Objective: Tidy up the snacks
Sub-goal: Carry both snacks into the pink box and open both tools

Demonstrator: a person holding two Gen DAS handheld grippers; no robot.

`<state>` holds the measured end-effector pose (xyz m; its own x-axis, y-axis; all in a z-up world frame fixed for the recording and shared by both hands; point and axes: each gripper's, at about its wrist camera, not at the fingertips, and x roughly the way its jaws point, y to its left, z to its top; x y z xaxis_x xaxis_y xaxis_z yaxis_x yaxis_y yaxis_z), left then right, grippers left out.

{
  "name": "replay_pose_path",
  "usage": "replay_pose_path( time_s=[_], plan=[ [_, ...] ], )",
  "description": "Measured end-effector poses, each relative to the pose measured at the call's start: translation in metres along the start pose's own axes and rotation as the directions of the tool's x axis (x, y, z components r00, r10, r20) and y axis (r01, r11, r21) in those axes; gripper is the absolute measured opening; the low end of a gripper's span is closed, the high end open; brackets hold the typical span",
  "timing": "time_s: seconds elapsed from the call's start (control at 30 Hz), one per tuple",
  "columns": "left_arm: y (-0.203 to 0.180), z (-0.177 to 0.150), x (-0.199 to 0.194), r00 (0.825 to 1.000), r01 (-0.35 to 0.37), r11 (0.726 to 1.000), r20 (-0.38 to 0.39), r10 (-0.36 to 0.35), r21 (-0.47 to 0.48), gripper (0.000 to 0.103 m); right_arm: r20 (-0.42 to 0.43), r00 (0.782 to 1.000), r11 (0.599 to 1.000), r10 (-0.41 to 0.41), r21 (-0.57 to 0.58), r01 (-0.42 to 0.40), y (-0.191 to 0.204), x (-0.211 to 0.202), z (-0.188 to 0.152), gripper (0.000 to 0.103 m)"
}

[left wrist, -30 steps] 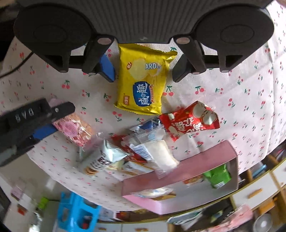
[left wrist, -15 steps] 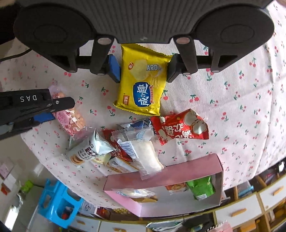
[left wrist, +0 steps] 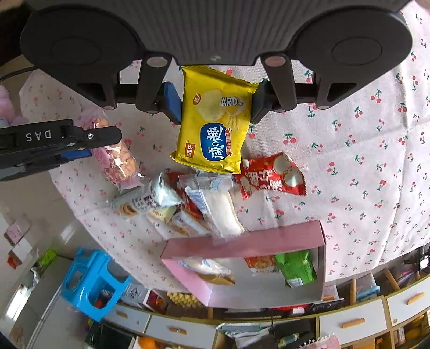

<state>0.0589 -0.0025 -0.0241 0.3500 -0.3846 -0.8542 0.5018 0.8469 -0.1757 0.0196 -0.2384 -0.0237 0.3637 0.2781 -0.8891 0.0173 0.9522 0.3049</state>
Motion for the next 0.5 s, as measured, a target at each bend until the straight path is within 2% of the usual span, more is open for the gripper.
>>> replay_pose_path(
  time_s=[0.23,0.5],
  plan=[
    [0.005,0.017,-0.012,0.998,0.012,0.998,0.063,-0.008,-0.055,0.05,0.081,0.996,0.999,0.021,0.04,-0.024,-0.003,-0.022,0.018,0.033],
    [0.01,0.04,-0.014,0.993,0.021,0.993,0.121,-0.006,-0.12,0.05,0.148,0.989,0.993,0.019,0.109,-0.036,-0.008,-0.029,0.052,0.033]
  ],
)
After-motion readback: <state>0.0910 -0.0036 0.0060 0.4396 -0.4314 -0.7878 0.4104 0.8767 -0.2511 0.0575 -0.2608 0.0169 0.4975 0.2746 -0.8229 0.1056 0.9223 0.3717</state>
